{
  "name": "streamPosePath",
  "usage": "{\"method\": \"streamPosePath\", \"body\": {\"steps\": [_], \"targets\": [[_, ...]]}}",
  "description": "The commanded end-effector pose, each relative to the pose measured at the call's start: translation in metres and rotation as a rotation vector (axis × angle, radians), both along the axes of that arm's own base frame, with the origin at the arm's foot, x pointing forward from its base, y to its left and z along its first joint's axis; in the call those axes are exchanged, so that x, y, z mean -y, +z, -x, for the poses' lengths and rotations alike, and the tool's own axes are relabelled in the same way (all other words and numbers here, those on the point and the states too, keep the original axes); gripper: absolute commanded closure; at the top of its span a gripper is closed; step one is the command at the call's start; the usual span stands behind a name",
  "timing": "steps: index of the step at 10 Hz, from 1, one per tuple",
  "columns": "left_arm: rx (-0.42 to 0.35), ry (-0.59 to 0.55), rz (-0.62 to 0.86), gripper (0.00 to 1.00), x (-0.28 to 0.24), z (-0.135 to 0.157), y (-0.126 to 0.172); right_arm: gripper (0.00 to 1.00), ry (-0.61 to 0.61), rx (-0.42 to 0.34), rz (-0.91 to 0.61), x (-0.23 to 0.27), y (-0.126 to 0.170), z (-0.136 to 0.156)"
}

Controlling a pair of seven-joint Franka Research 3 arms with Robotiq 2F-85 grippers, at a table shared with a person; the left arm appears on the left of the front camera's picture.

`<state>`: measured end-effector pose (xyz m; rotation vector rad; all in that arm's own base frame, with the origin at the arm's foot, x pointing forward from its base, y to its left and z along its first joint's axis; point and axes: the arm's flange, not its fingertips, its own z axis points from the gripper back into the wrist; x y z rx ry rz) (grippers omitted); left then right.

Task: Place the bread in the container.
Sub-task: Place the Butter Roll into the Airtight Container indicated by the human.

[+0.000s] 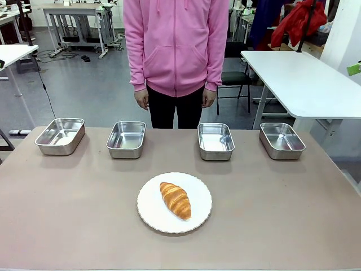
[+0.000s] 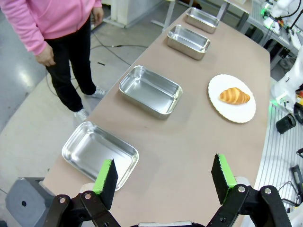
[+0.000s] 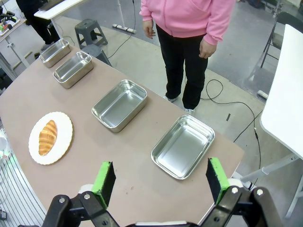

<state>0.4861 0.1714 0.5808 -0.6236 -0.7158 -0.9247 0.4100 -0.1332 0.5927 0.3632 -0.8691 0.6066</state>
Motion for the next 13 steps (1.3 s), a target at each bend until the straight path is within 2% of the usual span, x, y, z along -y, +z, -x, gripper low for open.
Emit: {"method": "streamPosePath", "body": {"steps": [1, 13], "targets": [[0.01, -0.01, 0.001, 0.0, -0.0006, 0.0012, 0.0004, 0.0, 0.018, 0.025, -0.008, 0.0008, -0.002, -0.0008], [0.01, -0.01, 0.001, 0.0, -0.0006, 0.0012, 0.0004, 0.0, 0.018, 0.025, -0.008, 0.0008, -0.002, -0.0008]]}}
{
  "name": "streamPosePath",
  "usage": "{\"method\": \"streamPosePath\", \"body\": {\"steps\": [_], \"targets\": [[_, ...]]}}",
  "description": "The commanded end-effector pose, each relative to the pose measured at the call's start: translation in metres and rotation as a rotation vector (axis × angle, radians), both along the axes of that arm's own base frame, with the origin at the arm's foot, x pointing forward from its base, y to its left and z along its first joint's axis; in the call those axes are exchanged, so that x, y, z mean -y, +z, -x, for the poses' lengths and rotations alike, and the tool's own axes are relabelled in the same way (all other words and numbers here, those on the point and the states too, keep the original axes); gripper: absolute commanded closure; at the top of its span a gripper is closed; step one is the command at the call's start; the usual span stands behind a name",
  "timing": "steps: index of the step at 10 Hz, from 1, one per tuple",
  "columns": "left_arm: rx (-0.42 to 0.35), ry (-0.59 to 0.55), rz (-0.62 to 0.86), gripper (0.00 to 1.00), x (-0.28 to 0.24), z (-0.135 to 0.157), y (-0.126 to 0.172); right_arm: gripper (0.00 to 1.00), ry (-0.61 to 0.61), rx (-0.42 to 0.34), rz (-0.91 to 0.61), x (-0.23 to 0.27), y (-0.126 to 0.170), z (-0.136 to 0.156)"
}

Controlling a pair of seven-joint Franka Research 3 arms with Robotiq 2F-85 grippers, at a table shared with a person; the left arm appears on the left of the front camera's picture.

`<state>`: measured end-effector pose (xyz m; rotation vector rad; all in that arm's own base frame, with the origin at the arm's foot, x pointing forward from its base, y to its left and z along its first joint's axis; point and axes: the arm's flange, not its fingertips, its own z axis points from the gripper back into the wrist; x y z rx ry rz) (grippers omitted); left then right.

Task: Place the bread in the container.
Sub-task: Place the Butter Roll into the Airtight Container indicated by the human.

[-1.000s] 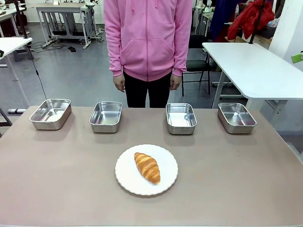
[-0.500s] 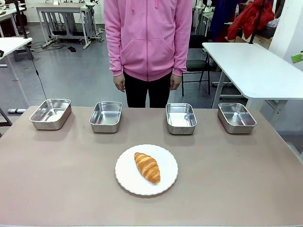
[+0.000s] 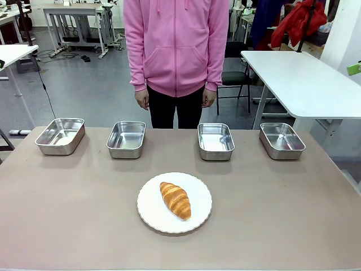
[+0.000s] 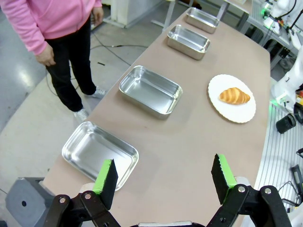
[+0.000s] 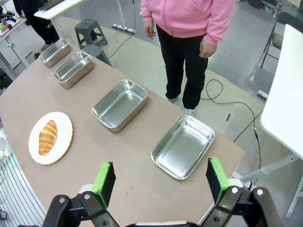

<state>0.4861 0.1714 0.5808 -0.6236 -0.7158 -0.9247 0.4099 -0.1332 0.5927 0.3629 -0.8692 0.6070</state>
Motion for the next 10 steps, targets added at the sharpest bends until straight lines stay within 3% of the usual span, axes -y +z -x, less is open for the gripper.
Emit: {"method": "streamPosePath", "body": {"steps": [1, 10], "targets": [[0.01, -0.01, 0.001, 0.0, -0.0006, 0.0012, 0.0004, 0.0, 0.018, 0.025, -0.008, 0.0008, -0.002, -0.0008], [0.01, -0.01, 0.001, 0.0, -0.0006, 0.0012, 0.0004, 0.0, 0.018, 0.025, -0.008, 0.0008, -0.002, -0.0008]]}}
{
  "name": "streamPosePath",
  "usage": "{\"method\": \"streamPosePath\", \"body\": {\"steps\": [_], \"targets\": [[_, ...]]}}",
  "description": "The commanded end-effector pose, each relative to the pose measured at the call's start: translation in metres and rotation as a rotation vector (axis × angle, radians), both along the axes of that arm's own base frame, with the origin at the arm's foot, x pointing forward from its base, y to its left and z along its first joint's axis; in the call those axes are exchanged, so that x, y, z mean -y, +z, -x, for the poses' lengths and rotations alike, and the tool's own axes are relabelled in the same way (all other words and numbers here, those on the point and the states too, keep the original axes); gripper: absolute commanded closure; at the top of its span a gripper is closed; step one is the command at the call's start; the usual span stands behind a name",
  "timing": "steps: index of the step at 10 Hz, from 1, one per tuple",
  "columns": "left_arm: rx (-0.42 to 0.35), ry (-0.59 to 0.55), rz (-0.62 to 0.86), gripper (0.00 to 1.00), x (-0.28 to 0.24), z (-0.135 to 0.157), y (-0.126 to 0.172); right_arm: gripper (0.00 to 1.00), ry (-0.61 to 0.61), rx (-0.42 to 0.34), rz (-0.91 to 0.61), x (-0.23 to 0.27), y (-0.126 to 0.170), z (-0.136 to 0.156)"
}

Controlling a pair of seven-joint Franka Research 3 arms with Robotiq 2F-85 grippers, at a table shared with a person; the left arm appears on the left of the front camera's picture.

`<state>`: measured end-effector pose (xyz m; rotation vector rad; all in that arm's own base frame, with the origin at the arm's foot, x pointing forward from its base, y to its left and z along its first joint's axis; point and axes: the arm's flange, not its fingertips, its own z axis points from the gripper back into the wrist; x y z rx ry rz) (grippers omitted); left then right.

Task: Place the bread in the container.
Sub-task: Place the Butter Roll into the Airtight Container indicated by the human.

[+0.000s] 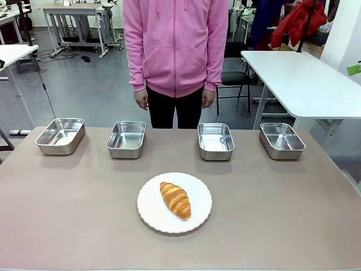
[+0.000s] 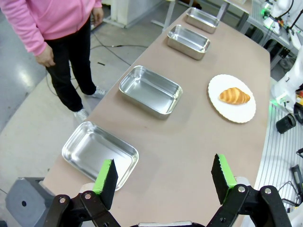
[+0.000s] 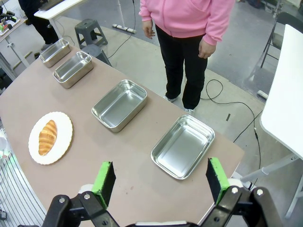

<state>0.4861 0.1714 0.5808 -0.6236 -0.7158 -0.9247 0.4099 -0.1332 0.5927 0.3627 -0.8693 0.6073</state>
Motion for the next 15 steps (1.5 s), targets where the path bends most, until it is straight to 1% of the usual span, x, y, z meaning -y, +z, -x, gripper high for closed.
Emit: {"method": "streamPosePath", "body": {"steps": [1, 15], "targets": [[0.01, -0.01, 0.001, 0.0, -0.0006, 0.0012, 0.0004, 0.0, 0.018, 0.024, -0.009, 0.0008, -0.002, -0.0008], [0.01, -0.01, 0.001, 0.0, -0.0006, 0.0012, 0.0004, 0.0, 0.018, 0.024, -0.009, 0.0008, -0.002, -0.0008]]}}
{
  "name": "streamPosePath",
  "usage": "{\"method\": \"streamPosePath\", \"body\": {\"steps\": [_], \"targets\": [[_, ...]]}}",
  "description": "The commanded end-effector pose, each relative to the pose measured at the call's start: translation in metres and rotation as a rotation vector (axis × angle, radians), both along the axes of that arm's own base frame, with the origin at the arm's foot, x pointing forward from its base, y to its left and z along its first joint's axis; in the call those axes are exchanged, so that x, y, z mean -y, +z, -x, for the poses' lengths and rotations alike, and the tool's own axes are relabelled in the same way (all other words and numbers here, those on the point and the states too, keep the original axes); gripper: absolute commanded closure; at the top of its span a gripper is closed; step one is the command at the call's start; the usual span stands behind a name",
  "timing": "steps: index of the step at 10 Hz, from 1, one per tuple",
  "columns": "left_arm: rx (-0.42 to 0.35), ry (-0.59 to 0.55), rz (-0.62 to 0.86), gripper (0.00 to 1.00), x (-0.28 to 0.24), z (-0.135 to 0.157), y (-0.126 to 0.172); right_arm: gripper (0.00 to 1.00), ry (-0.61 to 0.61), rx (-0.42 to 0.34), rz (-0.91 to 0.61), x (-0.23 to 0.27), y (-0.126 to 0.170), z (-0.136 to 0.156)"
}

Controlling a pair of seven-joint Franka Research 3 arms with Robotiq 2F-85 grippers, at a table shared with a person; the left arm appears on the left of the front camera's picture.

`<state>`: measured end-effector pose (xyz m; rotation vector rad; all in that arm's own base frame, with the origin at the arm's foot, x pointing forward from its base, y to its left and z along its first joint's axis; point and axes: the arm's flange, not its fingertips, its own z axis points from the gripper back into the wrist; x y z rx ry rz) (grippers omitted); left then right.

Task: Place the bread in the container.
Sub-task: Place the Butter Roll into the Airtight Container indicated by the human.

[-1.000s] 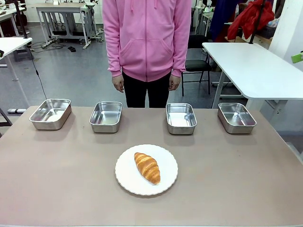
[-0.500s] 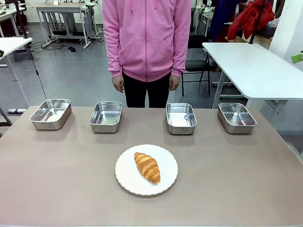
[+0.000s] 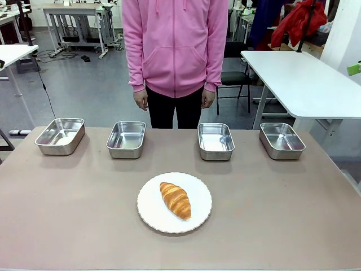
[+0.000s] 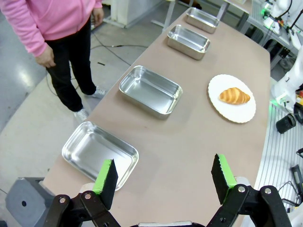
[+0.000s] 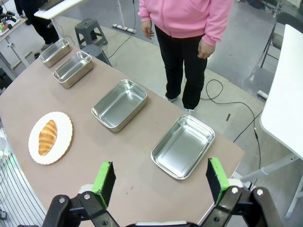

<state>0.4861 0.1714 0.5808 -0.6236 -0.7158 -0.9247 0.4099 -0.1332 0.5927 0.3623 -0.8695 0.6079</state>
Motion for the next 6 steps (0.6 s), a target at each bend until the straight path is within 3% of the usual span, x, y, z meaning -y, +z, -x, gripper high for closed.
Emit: {"method": "streamPosePath", "body": {"steps": [1, 6], "targets": [[0.01, -0.01, 0.001, 0.0, -0.0006, 0.0012, 0.0004, 0.0, 0.017, 0.024, -0.009, 0.0007, -0.002, -0.0008], [0.01, -0.01, 0.001, 0.0, -0.0006, 0.0012, 0.0004, 0.0, 0.017, 0.024, -0.009, 0.0007, -0.002, -0.0008]]}}
